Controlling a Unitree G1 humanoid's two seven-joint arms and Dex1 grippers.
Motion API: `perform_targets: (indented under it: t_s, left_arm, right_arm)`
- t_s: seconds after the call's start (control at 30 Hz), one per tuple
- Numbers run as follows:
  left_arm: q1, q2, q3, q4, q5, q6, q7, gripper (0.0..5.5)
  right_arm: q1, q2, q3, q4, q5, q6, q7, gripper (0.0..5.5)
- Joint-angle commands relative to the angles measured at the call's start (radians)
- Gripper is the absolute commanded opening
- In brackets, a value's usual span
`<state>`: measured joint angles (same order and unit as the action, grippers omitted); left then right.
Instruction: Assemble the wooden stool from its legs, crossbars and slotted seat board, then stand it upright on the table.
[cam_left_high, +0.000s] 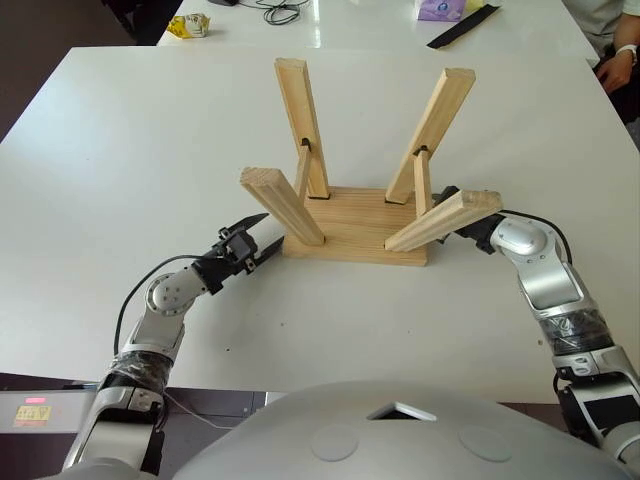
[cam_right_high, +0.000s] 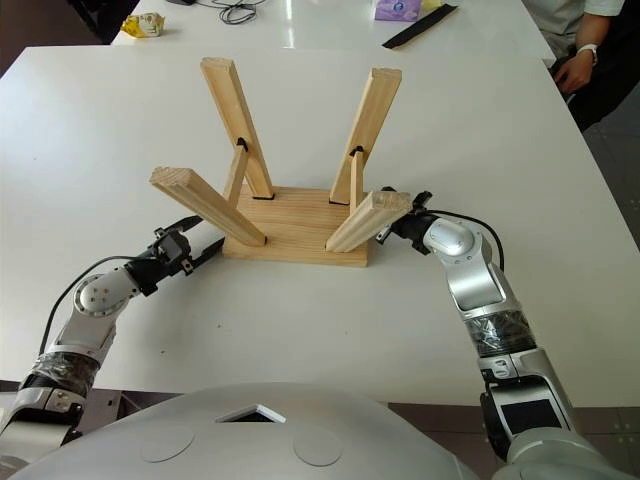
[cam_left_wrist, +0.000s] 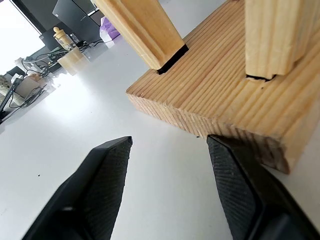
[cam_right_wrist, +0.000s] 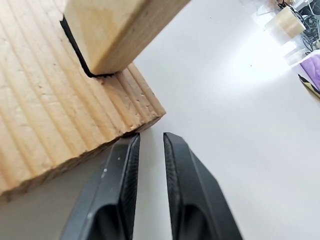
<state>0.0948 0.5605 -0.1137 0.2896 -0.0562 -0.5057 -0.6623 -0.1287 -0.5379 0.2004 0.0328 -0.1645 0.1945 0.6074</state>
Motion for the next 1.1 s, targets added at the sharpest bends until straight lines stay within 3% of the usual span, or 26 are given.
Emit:
perform_targets:
  t_s: [0.03, 0.2, 0.43, 0.8, 1.1]
  left_arm:
    - [0.003, 0.036, 0.007, 0.021, 0.022, 0.089, -0.020, 2.80]
    - [0.014, 0.046, 0.027, -0.038, -0.003, 0.135, -0.031, 2.80]
    - [0.209, 0.051, -0.014, -0.292, -0.022, 0.208, -0.063, 2.80]
    - [0.128, 0.079, 0.043, -0.190, -0.020, 0.228, -0.058, 2.80]
    - [0.224, 0.070, 0.019, -0.312, -0.030, 0.240, -0.066, 2.80]
  right_arm:
    - [0.039, 0.006, 0.010, -0.055, 0.008, 0.016, 0.008, 0.88]
    - [0.091, 0.001, 0.012, -0.119, 0.013, 0.040, 0.016, 0.88]
    - [0.152, -0.009, -0.004, -0.214, 0.017, 0.086, 0.020, 0.88]
    - [0.271, -0.029, 0.005, -0.368, 0.020, 0.146, 0.020, 0.88]
    - [0.296, -0.054, -0.025, -0.409, 0.028, 0.167, 0.033, 0.88]
